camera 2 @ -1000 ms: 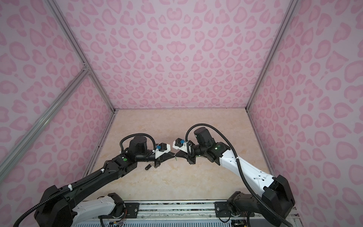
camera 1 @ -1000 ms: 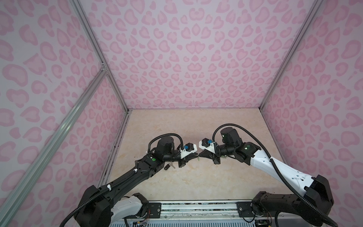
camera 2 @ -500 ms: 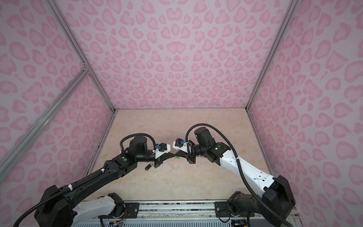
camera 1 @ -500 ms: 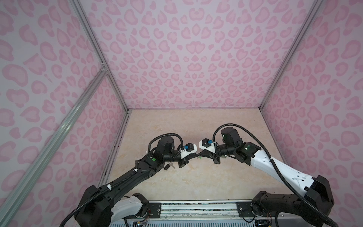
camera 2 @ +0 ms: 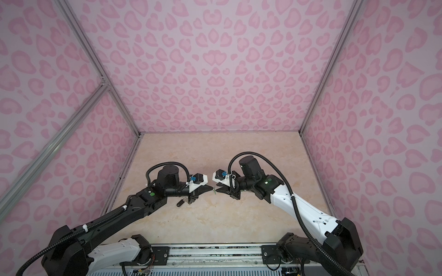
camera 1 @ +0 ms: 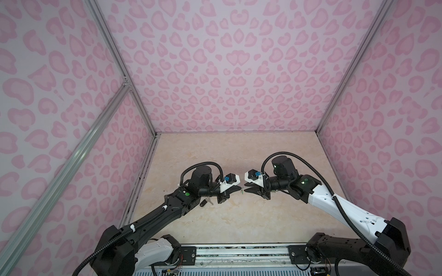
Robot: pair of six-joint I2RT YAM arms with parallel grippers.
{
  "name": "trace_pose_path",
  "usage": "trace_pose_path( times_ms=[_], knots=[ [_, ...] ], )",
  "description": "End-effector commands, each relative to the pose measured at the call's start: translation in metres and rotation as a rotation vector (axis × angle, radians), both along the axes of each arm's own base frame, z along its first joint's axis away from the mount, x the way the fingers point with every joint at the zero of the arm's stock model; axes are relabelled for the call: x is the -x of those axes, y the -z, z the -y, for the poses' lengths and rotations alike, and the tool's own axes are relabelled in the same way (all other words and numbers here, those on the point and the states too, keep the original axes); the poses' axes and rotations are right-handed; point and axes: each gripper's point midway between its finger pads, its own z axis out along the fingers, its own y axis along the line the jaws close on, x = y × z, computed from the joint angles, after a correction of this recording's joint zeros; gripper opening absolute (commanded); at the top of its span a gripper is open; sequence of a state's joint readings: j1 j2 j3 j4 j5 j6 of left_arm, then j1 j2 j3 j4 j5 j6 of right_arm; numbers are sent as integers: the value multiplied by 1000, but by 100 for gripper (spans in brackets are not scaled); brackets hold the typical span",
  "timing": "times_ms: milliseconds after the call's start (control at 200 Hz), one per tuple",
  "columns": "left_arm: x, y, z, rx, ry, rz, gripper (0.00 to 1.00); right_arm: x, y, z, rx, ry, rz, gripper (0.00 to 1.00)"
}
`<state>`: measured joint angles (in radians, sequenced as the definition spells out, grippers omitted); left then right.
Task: Put the keys on the keyring
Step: 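Grasp the grey keyring plate edge with the right gripper while the left holds the key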
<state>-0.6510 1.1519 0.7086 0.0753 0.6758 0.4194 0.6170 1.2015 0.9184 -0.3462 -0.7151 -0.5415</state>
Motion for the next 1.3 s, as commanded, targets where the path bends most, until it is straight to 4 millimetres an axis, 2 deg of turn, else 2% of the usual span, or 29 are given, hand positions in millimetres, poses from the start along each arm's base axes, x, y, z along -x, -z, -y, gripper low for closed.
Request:
trace_pose_path(
  times_ms=[0, 100, 275, 380, 550, 725, 815, 950, 1295],
  knots=[
    [-3, -7, 0, 17, -18, 16, 4, -8, 8, 13, 30, 73, 1, 31],
    [-7, -7, -2, 12, -45, 15, 4, -23, 16, 29, 68, 185, -4, 35],
    [-17, -7, -11, 8, -111, 2, 4, -50, 31, 47, 118, 405, -75, 39],
    [-25, -9, -21, 15, -167, -6, 4, -69, 47, 55, 153, 560, -152, 40],
    [-39, -10, -42, 17, -271, -9, 4, -92, 75, 63, 266, 688, -233, 43],
    [-48, -11, -58, 25, -337, -13, 4, -113, 103, 57, 413, 706, -358, 41],
    [-49, -9, -60, 22, -348, -19, 4, -123, 122, 53, 497, 713, -434, 38],
    [-47, -7, -61, 24, -349, -31, 4, -137, 140, 48, 553, 742, -495, 37],
    [-46, -4, -59, 18, -340, -46, 4, -143, 169, 51, 580, 779, -589, 32]
  ],
)
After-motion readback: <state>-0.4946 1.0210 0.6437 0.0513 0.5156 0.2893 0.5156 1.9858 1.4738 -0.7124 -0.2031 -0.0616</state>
